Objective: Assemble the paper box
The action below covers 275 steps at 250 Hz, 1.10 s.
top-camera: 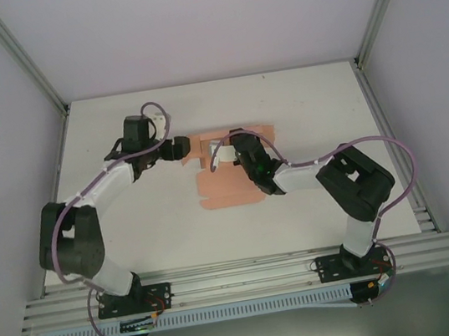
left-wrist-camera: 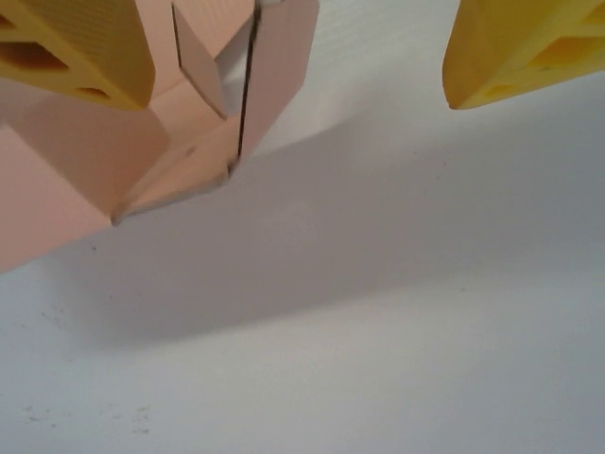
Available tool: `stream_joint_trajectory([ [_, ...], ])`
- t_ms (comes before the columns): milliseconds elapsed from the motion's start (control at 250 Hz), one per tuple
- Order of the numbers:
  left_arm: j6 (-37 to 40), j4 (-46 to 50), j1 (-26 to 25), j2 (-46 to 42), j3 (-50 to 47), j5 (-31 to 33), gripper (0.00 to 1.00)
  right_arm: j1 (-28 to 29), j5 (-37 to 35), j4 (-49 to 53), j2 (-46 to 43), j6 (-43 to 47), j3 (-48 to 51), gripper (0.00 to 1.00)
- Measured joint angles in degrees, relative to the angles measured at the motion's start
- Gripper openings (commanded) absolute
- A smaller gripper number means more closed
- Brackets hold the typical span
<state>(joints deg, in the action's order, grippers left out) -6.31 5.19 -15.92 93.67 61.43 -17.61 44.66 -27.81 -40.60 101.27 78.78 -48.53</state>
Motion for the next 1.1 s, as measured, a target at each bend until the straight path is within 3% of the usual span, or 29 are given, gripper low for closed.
stream_joint_trajectory([
  [220, 7.74, 1.60, 0.39, 6.01, 3.96, -7.30, 0.53, 0.46, -1.68, -2.58, 1.70, -0.28, 1.09, 0.00],
  [460, 16.76, 3.56, 0.39, 8.13, 4.61, -12.17, 0.00, 0.44, -2.62, -1.97, 1.75, -2.97, 1.44, 0.00],
  [628, 21.81, 3.54, 0.31, 8.04, 4.15, -11.67, 0.00, 0.00, -1.62, 4.09, -0.20, -6.49, 1.33, 0.03],
  [847, 27.08, -0.17, -1.49, 5.29, -1.01, -10.21, 0.00, -3.28, 1.99, 17.73, -2.69, -11.56, -2.10, 0.23],
  [955, 28.74, -1.51, -1.75, 3.76, -2.60, -9.53, 0.00, -4.87, 2.36, 22.14, -2.99, -13.22, -3.13, 0.23],
  [1099, 29.92, -2.23, -2.12, 3.43, -2.95, -8.92, 0.00, -5.46, 2.16, 23.67, -3.04, -13.57, -3.19, 0.11],
])
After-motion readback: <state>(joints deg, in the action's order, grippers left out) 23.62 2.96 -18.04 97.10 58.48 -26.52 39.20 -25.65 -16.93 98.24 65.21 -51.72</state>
